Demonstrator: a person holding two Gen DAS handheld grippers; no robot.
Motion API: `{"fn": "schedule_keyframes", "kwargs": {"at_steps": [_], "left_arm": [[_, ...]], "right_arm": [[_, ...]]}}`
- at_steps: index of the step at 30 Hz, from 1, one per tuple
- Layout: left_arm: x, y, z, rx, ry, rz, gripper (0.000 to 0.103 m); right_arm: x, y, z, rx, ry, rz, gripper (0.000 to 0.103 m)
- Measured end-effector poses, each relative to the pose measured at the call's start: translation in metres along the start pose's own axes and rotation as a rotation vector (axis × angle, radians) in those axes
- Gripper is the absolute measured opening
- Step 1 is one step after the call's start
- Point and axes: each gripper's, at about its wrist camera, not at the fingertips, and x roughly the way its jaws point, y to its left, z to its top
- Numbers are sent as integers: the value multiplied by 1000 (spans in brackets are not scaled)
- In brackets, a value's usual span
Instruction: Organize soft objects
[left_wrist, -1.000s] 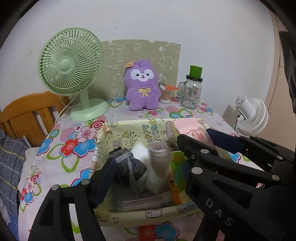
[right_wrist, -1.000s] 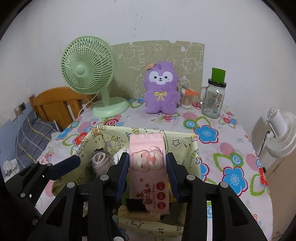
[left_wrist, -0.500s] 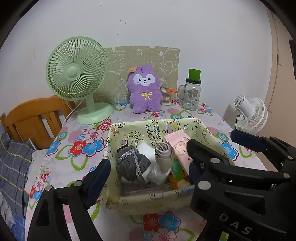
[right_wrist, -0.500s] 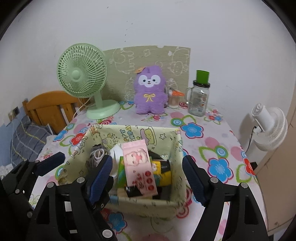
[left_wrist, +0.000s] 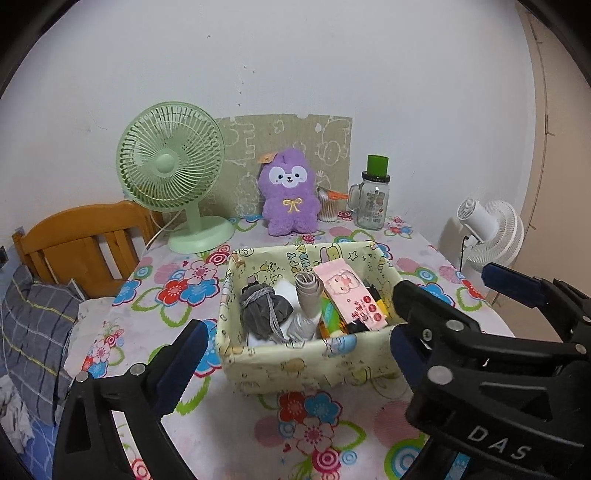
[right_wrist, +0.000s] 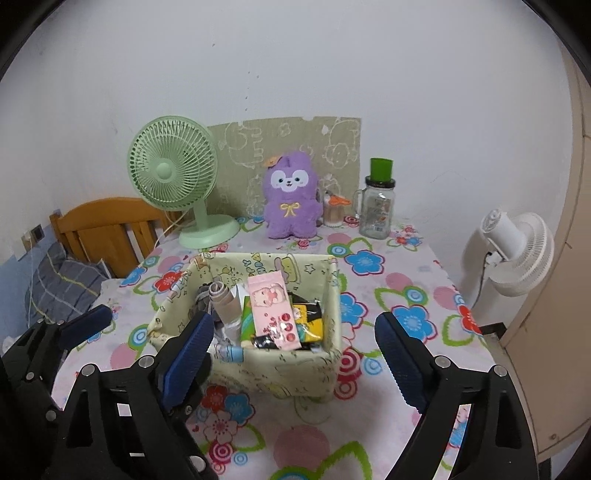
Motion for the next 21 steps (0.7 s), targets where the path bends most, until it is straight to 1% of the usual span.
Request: {"fn": "schedule_keyframes", "kwargs": {"at_steps": [9,19,20,21], "left_arm": [[-35,-4,-14,0,-21,19,103],[-71,-4,-27,0,-55,25,103],[-74,-3,-28,-6,-56,24,103],[-78,-2,-29,-15,-54,27,103]], "right_arm": [[-38,-11,-16,20,-19,-16,92],[-84,-17,-31,7,-86,-33,93],[-89,-18,-32,11,-97,-24,94],[-94,-20,-34,19,-104,-18,98]]}}
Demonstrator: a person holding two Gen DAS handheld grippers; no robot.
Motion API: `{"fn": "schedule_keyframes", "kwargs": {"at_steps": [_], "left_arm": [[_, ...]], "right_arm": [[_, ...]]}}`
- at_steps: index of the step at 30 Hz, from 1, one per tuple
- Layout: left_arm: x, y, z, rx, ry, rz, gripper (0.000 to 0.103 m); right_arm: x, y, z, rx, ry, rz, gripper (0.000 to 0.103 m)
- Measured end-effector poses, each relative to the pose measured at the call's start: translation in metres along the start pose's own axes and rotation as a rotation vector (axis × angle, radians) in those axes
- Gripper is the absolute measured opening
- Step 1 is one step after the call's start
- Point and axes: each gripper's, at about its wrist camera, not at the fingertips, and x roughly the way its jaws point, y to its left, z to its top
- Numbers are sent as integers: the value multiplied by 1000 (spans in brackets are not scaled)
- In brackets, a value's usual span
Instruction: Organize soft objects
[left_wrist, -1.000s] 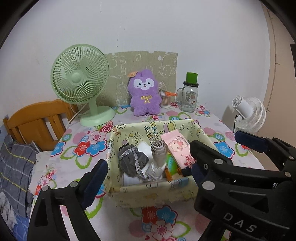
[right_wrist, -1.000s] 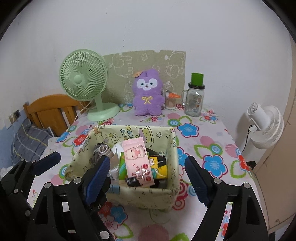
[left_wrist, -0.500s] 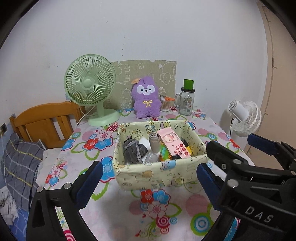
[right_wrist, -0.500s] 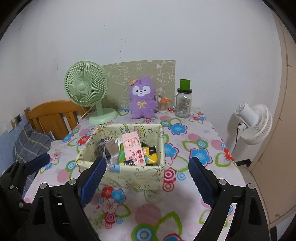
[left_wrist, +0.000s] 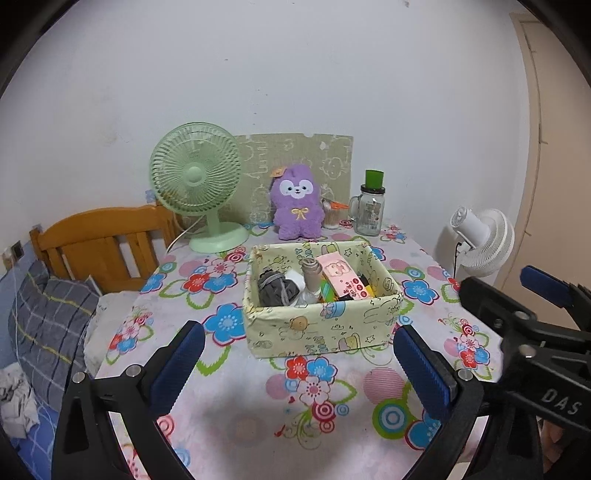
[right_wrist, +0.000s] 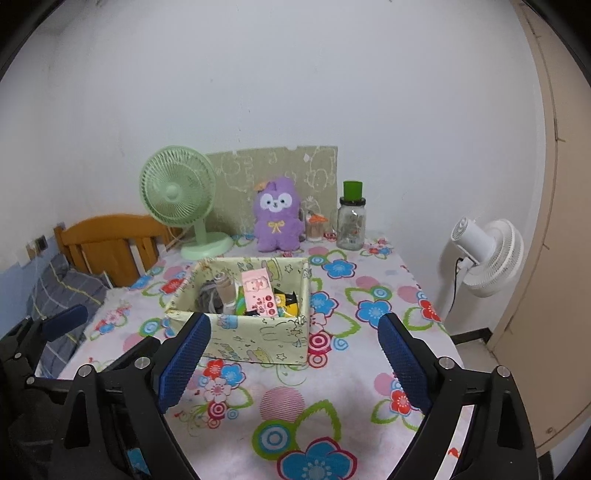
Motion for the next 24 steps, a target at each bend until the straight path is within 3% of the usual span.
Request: {"fn": "schedule_keyframes", "kwargs": {"at_steps": [7,12,24], "left_arm": [[-30,3,-6,-7,-51,6,103],[-34,6,-8,-20,-44,12,103],[-37,12,-10,-48,-50,-5,103]], "right_arm": [[-22,-10,-5,28,-18,-36,100],[-33,-12,-9,-1,-37,-87,100],[-28,-15,-15,27,-15,-51,101]]}}
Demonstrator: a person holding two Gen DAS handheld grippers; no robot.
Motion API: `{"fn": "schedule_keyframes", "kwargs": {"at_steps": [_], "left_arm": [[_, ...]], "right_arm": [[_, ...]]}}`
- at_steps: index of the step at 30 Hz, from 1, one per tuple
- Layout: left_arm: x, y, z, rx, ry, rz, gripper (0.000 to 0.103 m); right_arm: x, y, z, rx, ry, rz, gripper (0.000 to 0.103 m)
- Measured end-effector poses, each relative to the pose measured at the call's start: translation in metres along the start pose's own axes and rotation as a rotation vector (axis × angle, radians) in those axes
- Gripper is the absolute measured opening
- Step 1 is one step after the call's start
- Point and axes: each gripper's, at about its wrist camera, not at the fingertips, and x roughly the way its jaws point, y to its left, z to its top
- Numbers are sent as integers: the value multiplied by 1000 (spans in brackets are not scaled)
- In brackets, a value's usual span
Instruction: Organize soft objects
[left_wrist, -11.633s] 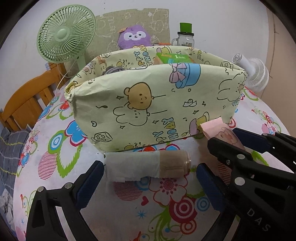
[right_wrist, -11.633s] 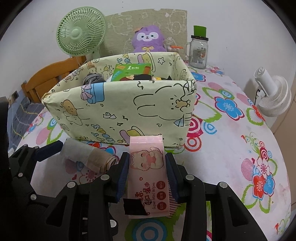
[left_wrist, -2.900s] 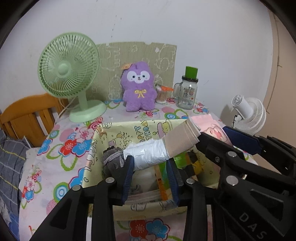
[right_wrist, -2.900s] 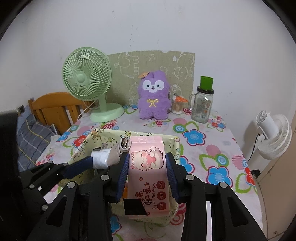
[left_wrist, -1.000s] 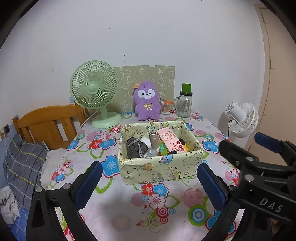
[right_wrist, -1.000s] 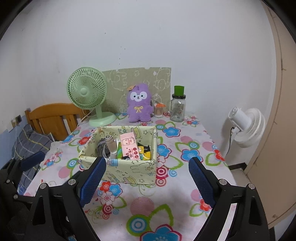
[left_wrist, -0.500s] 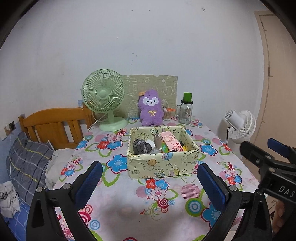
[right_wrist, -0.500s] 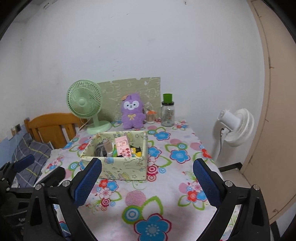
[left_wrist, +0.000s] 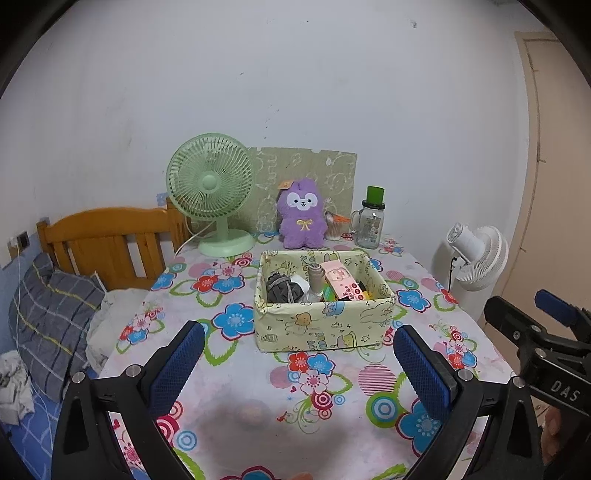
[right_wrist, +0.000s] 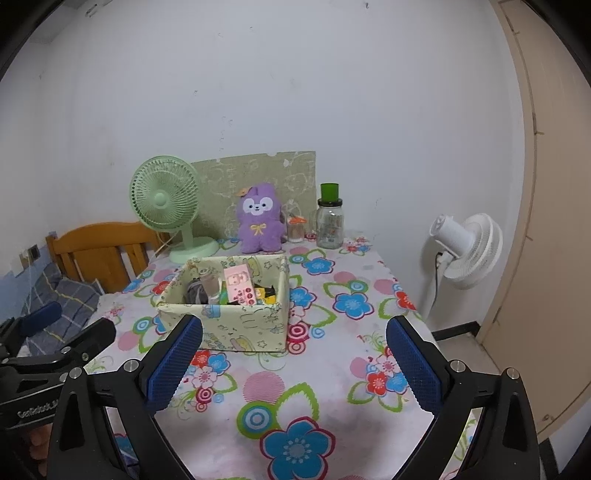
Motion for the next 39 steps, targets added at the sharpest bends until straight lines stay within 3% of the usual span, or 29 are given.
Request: {"fn": "schedule_keyframes", "kwargs": {"at_steps": [39], "left_arm": [[-9,4,5,-23,-14,9,103]], "right_arm": [[-2,4,0,18,0,26,101]]}}
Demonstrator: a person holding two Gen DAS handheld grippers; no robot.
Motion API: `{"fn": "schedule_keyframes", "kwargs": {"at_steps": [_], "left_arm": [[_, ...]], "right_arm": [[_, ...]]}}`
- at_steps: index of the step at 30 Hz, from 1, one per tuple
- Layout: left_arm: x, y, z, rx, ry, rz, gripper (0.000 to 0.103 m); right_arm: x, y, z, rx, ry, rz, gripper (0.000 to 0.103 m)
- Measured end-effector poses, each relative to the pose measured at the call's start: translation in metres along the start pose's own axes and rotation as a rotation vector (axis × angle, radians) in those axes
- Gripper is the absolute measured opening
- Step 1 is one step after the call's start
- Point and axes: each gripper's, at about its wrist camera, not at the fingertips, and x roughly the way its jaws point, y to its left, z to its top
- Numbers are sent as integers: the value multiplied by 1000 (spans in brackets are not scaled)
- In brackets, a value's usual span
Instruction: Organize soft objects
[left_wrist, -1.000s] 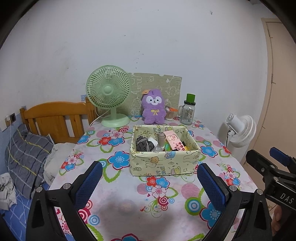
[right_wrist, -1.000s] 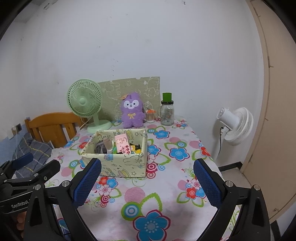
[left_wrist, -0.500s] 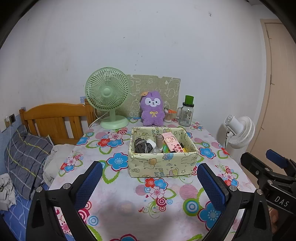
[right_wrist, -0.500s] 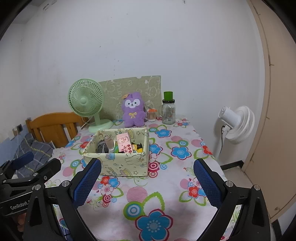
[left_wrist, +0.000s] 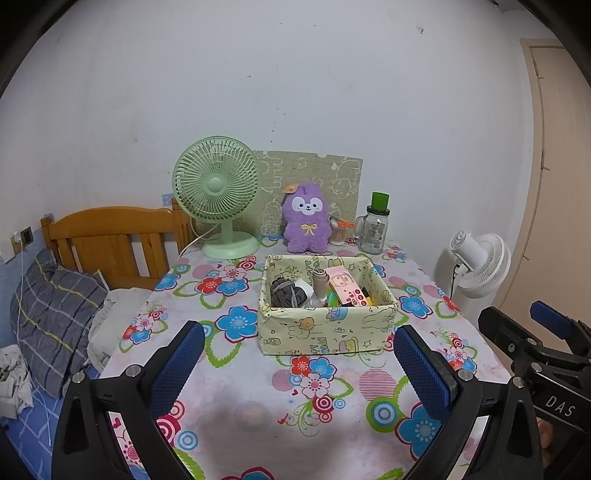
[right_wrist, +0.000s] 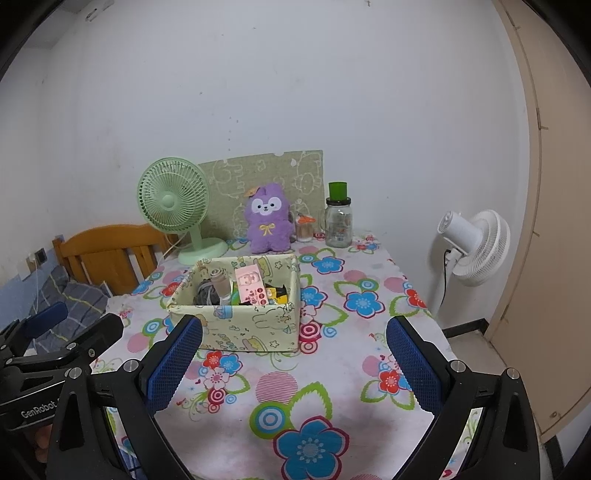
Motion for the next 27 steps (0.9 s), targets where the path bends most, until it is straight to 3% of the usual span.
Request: {"fn": "schedule_keyframes", "kwargs": {"at_steps": [27], "left_arm": [[3,0,1,7,-13,-3,103]], "right_arm": [[-1,-1,1,5,0,1,101]]}}
